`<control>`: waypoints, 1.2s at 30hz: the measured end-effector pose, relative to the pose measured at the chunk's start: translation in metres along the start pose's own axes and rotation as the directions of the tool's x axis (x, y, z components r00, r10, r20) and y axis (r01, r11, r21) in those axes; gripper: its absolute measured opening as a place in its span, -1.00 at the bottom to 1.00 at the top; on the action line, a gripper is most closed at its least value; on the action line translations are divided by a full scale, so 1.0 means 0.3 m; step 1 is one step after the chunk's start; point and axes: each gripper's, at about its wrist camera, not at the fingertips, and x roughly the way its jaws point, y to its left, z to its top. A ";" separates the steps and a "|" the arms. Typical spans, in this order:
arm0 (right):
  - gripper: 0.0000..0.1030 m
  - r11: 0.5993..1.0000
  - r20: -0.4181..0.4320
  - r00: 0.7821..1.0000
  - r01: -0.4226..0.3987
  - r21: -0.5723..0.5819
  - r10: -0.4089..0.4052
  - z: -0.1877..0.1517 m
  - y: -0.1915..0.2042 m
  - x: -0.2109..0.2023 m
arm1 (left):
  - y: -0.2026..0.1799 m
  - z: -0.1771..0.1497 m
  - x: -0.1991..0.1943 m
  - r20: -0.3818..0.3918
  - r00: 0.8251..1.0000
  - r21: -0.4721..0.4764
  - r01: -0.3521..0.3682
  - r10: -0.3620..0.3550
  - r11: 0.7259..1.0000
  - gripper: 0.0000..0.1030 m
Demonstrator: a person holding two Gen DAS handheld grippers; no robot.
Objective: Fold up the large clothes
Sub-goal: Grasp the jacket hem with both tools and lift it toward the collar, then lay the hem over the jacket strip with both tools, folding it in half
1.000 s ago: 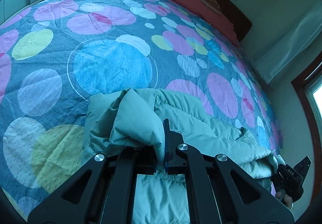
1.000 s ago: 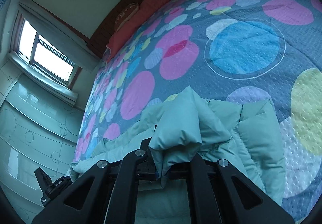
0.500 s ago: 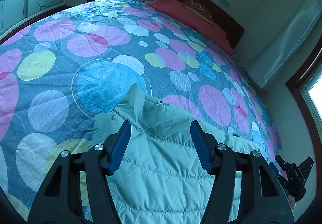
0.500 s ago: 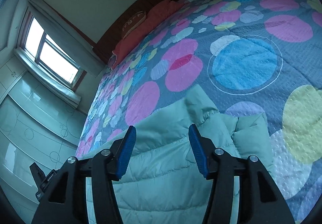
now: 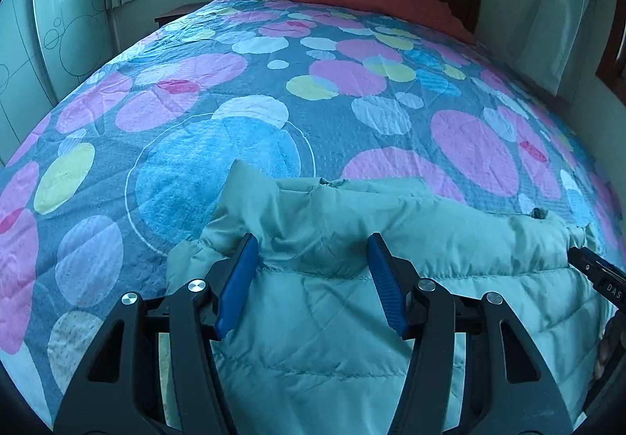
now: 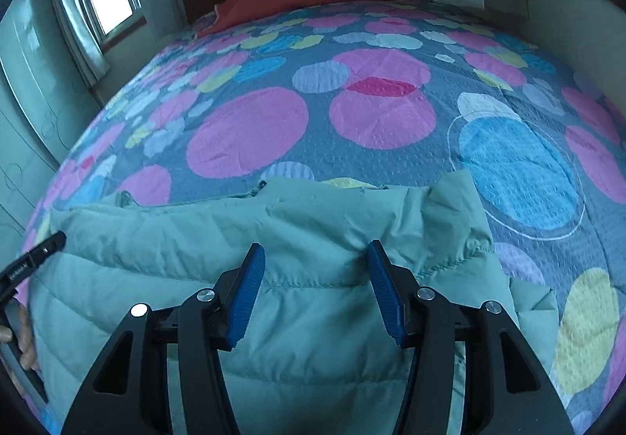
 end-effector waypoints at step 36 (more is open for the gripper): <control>0.06 0.993 0.053 0.998 -0.034 0.111 0.028 -0.163 -0.102 -0.226 | 0.015 -0.148 -0.169 -0.028 0.994 -0.092 0.098 -0.101 0.991 0.14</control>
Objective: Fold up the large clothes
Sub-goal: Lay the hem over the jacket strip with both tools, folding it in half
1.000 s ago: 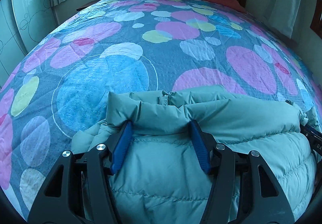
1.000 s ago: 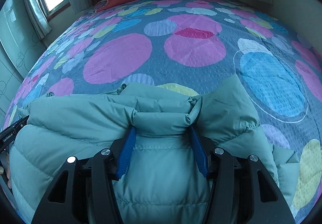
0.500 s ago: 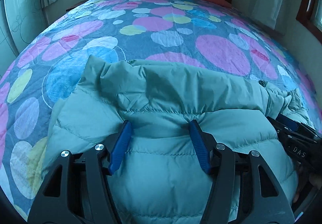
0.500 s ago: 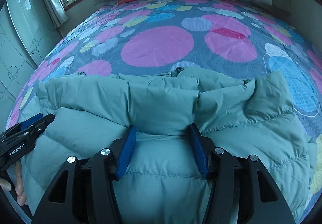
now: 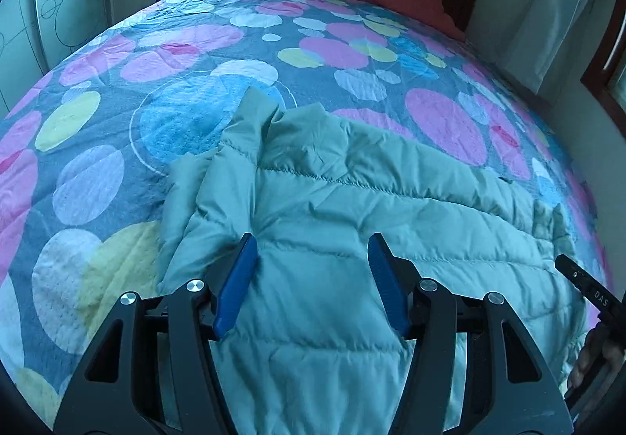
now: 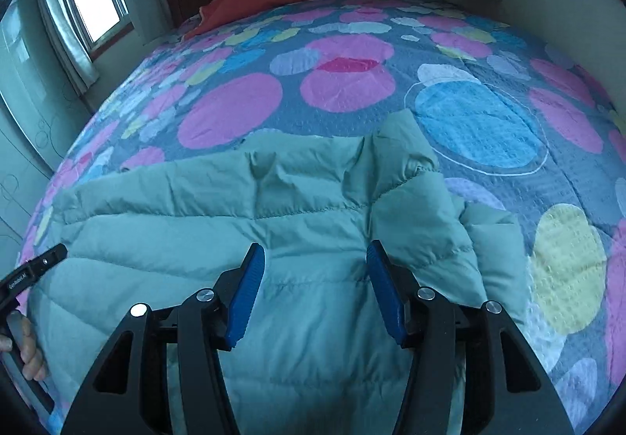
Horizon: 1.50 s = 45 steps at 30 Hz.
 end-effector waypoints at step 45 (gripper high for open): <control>-0.64 0.885 0.046 0.976 -0.212 0.414 0.212 -0.497 -0.242 -0.282 | 0.261 -0.465 -0.323 -0.010 0.994 -0.389 0.096 -0.108 0.916 -0.83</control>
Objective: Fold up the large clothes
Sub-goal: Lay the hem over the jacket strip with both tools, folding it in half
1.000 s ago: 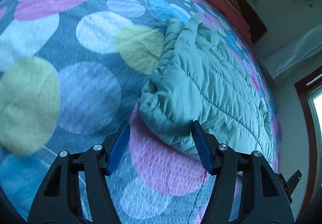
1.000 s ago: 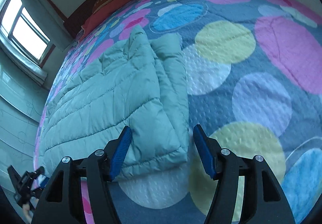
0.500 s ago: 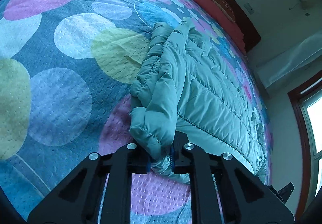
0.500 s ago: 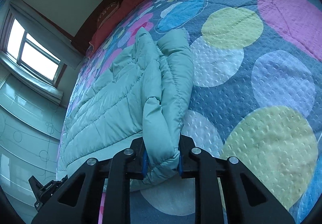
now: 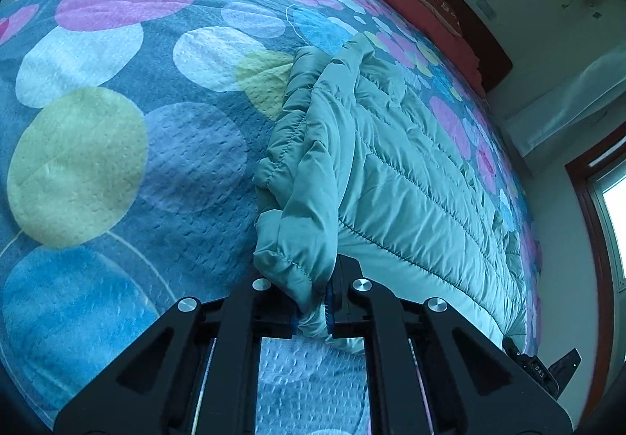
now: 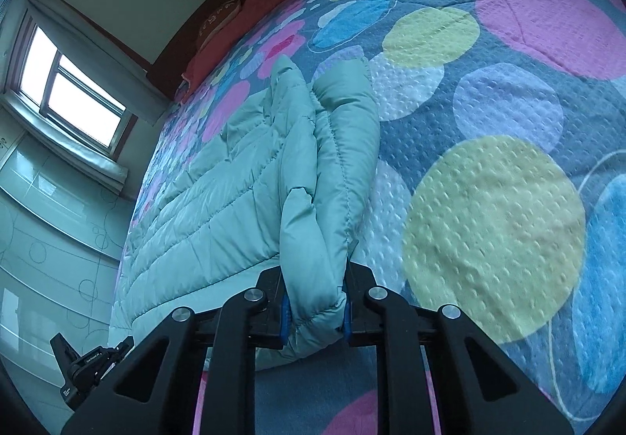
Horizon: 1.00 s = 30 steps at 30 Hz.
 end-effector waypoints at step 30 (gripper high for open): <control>-0.62 1.000 -0.050 0.999 -0.011 -0.005 0.011 -0.058 -0.038 -0.037 | 0.117 -0.167 -0.150 -0.016 1.000 0.027 -0.013 0.013 1.000 -0.80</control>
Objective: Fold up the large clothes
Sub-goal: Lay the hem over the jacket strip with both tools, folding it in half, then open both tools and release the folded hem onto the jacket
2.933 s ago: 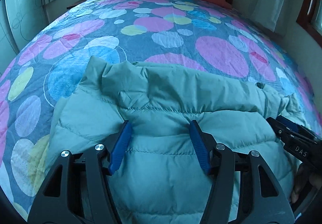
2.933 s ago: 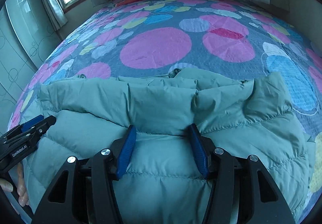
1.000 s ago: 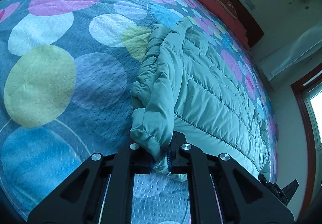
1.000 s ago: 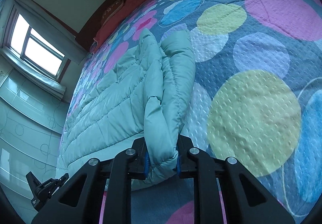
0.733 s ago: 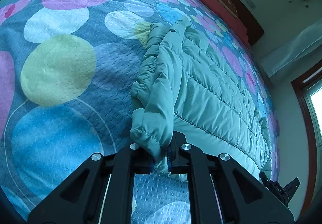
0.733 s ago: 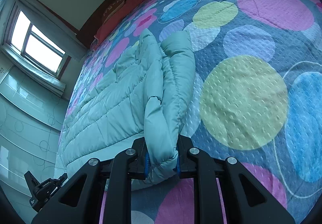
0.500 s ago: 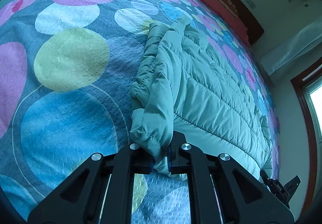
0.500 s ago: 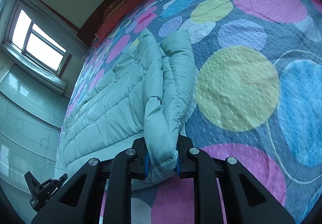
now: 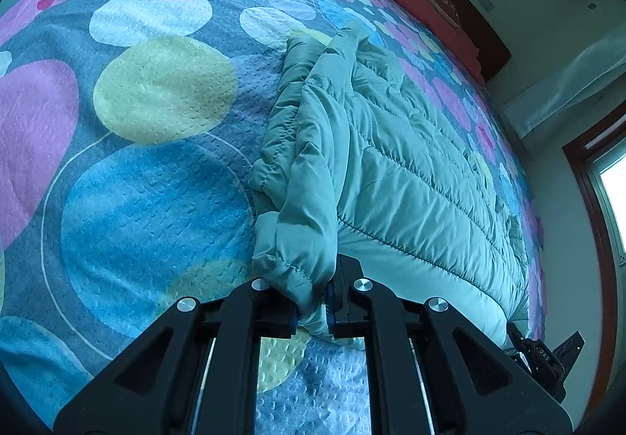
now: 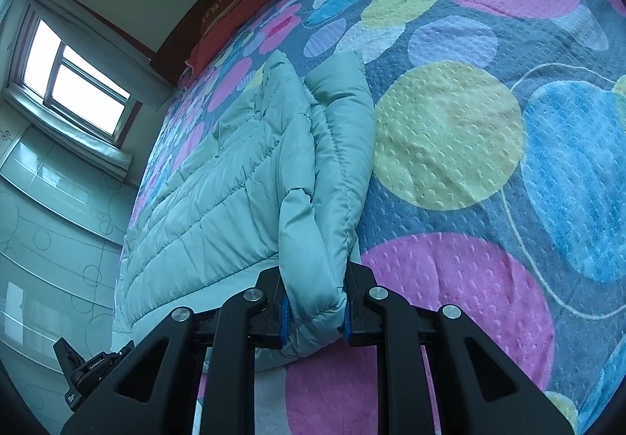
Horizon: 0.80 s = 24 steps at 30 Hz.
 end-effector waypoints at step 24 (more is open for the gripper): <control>-0.17 0.992 0.080 0.989 0.126 -0.026 -0.123 -0.001 -0.089 -0.155 | 0.053 0.006 -0.074 0.006 0.996 0.000 -0.084 0.084 0.996 -0.23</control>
